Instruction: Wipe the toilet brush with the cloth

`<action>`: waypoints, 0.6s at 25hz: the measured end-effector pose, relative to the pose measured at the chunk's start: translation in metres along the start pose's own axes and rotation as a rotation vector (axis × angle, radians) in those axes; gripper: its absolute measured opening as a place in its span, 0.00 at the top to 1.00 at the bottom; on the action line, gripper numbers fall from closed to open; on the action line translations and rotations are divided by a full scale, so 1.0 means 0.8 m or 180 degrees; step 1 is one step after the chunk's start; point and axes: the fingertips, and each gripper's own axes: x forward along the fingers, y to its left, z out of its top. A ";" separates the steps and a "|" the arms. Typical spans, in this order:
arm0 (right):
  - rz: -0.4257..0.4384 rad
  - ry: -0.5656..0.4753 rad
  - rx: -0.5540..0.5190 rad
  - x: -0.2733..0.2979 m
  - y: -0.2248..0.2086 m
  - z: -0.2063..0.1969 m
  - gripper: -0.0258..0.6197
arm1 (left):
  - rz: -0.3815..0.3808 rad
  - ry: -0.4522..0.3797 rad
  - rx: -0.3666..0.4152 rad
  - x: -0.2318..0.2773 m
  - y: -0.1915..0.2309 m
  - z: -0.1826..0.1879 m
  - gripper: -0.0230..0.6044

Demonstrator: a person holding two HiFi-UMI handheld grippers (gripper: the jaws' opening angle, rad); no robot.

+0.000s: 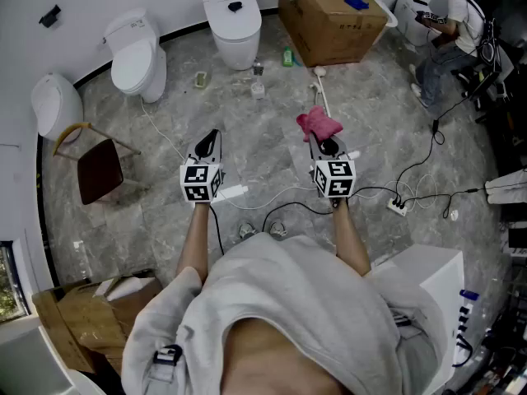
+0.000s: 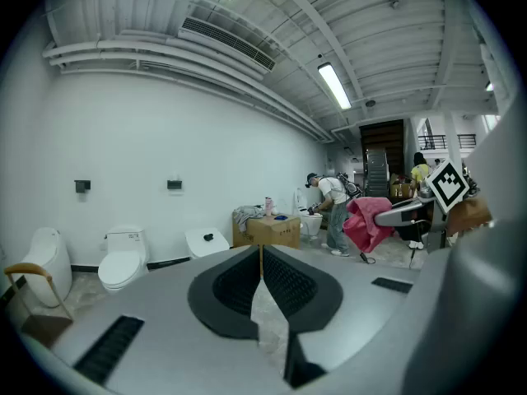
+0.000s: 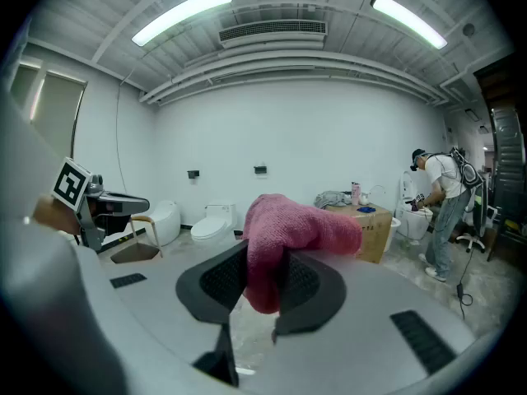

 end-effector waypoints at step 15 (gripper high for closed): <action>0.0152 -0.0012 0.0123 0.003 -0.044 -0.007 0.82 | 0.0004 0.0035 0.0034 0.031 -0.042 0.005 0.92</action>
